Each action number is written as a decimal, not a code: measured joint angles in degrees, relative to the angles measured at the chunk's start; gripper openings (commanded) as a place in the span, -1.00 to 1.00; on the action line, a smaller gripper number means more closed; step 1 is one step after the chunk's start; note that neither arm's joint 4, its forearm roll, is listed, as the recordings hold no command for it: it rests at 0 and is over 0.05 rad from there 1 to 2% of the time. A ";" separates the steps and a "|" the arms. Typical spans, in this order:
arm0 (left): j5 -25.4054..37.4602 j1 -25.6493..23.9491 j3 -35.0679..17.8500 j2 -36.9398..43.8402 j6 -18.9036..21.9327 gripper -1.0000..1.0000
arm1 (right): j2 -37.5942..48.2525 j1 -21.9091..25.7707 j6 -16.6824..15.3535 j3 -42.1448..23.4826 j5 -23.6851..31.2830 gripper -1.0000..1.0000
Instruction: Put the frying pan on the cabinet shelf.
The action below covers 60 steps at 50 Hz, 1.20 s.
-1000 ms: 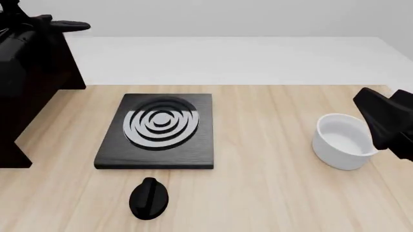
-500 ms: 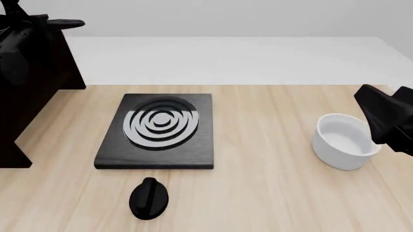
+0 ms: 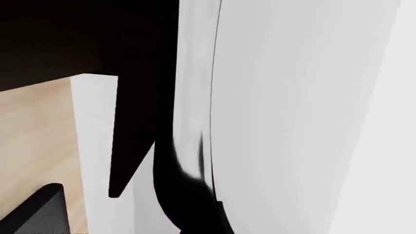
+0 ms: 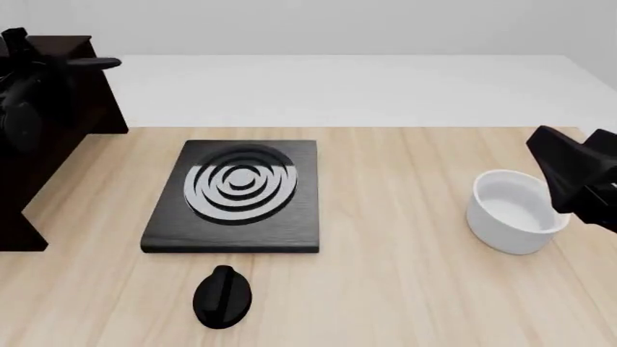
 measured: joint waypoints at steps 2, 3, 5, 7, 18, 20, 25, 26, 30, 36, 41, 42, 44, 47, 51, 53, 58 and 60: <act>-0.19 0.03 0.45 -0.25 -0.01 -1.00 | 0.03 0.01 0.01 0.06 0.02 1.00; -0.25 0.04 0.65 -0.37 -0.02 -1.00 | 0.03 0.02 0.01 0.10 0.03 1.00; -0.32 0.07 0.97 -0.59 -0.02 -1.00 | 0.00 0.02 0.02 0.20 0.06 1.00; -0.33 0.09 1.22 -0.78 0.00 -1.00 | -0.06 0.01 0.05 0.28 0.12 1.00; -1.05 0.29 1.66 -1.86 0.55 1.00 | -0.63 -0.05 0.18 0.87 0.50 1.00; -1.17 0.34 1.70 -1.99 0.63 1.00 | -0.82 -0.08 0.22 1.03 0.60 1.00; -1.55 0.45 1.89 -2.25 0.70 1.00 | -1.34 -0.12 0.31 1.41 0.84 1.00; -1.63 0.47 1.95 -2.31 0.72 1.00 | -1.43 -0.13 0.32 1.47 0.89 1.00; -1.91 0.52 2.22 -2.60 0.84 1.00 | -1.79 -0.18 0.36 1.73 1.05 1.00; -2.15 0.36 2.96 -3.44 1.33 1.00 | -2.37 -0.31 0.43 1.97 1.45 1.00; -2.24 0.05 3.76 -4.44 1.93 1.00 | -2.78 -0.40 0.52 2.22 1.70 1.00; -2.28 -0.02 3.93 -4.64 2.06 1.00 | -2.85 -0.41 0.53 2.27 1.74 1.00; -2.38 -0.18 4.29 -5.09 2.34 1.00 | -2.97 -0.39 0.57 2.37 1.82 1.00; -2.63 -0.48 5.00 -5.88 2.73 1.00 | -3.17 -0.33 0.62 2.60 1.92 1.00; -2.94 -0.85 6.10 -7.05 3.21 1.00 | -3.50 -0.32 0.67 2.91 2.08 1.00; -3.20 -0.97 6.75 -7.55 3.36 1.00 | -3.67 -0.34 0.70 3.07 2.14 1.00; -3.90 -1.36 8.65 -8.92 3.69 1.00 | -4.31 -0.42 0.73 3.50 2.45 1.00; -4.17 -1.49 9.39 -9.60 3.85 1.00 | -4.62 -0.46 0.76 3.64 2.63 1.00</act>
